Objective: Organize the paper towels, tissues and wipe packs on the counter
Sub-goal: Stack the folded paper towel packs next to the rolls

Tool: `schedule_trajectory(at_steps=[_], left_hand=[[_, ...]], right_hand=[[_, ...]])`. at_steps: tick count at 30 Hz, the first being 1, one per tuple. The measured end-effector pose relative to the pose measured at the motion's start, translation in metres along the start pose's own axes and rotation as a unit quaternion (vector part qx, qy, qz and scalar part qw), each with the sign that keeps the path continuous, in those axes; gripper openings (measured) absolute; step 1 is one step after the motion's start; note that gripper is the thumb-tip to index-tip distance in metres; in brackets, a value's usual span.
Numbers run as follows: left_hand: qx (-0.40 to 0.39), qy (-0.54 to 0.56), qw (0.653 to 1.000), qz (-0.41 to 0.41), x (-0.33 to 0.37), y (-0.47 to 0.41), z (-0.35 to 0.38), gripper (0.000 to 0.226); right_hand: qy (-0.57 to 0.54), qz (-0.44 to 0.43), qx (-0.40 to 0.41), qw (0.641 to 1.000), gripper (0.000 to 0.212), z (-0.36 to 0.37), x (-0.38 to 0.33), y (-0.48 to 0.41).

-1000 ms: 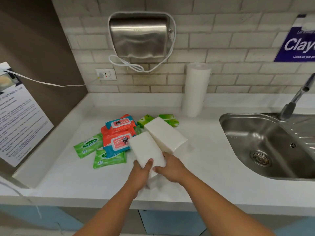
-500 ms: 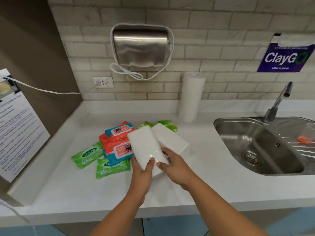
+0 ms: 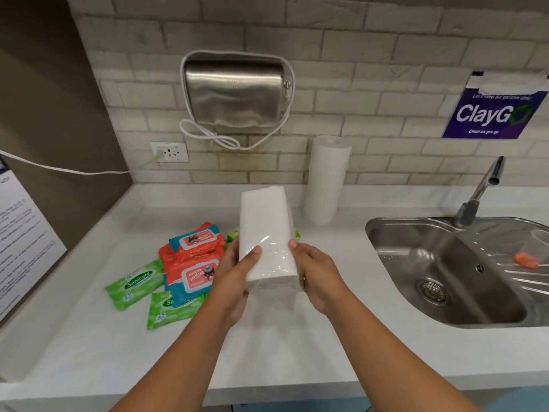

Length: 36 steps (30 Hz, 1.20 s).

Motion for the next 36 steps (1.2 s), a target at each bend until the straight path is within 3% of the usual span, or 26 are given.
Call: schedule_trajectory(at_steps=[4,6,8,12,14,17,19,21,24,25,27,31,36], left_hand=[[-0.048,0.062,0.997,-0.024,0.003,-0.005,0.021,0.056],[-0.045,0.021,0.999,-0.013,0.006,-0.01,0.03,0.056],[-0.026,-0.087,0.996,0.014,0.01,-0.015,0.04,0.054],[0.061,-0.283,0.953,0.086,0.02,-0.028,0.058,0.031],[0.079,-0.297,0.948,0.087,0.023,-0.032,0.07,0.022],[0.124,-0.294,0.947,0.03,0.023,-0.045,0.079,0.031],[0.153,-0.246,0.957,-0.013,0.029,-0.053,0.082,0.033],[0.153,-0.163,0.974,-0.022,0.035,-0.057,0.085,0.036],[0.116,-0.139,0.983,-0.006,0.036,-0.063,0.095,0.053],[0.111,-0.152,0.982,0.001,0.033,-0.066,0.098,0.06],[0.124,-0.15,0.981,0.0,0.027,-0.071,0.098,0.062],[0.149,-0.086,0.983,-0.059,0.015,-0.073,0.087,0.044],[0.183,-0.046,0.977,-0.097,-0.006,-0.072,0.092,0.031]], right_hand=[[-0.004,0.076,-0.09,0.993,0.067,-0.013,-0.025,-0.008],[-0.015,0.091,-0.117,0.989,0.062,-0.021,-0.033,-0.015],[-0.036,0.088,-0.141,0.985,0.056,-0.028,-0.039,-0.023],[-0.012,0.047,-0.122,0.991,0.05,-0.04,-0.052,-0.04],[0.026,0.013,-0.126,0.992,0.048,-0.04,-0.06,-0.047],[0.081,-0.062,-0.15,0.983,0.047,-0.036,-0.075,-0.056],[0.143,-0.101,-0.161,0.971,0.057,-0.036,-0.083,-0.064],[0.267,-0.127,-0.126,0.947,0.075,-0.037,-0.086,-0.074],[0.533,-0.173,-0.082,0.824,0.09,-0.034,-0.086,-0.075],[0.558,-0.197,-0.097,0.801,0.089,-0.03,-0.087,-0.072],[0.553,-0.233,-0.138,0.788,0.081,-0.027,-0.091,-0.07],[0.361,-0.137,-0.147,0.911,0.065,-0.038,-0.097,-0.096],[0.229,0.115,-0.174,0.951,0.044,-0.057,-0.075,-0.119]])
Point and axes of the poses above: each hand's wrist, its own y-axis away from the middle knuckle, its own z-axis out of the palm, x = y × z, the point moved 1 cm from there along -y, towards the middle knuckle, and after that the axes turned 8 degrees about -y, right-handed, at the moved point
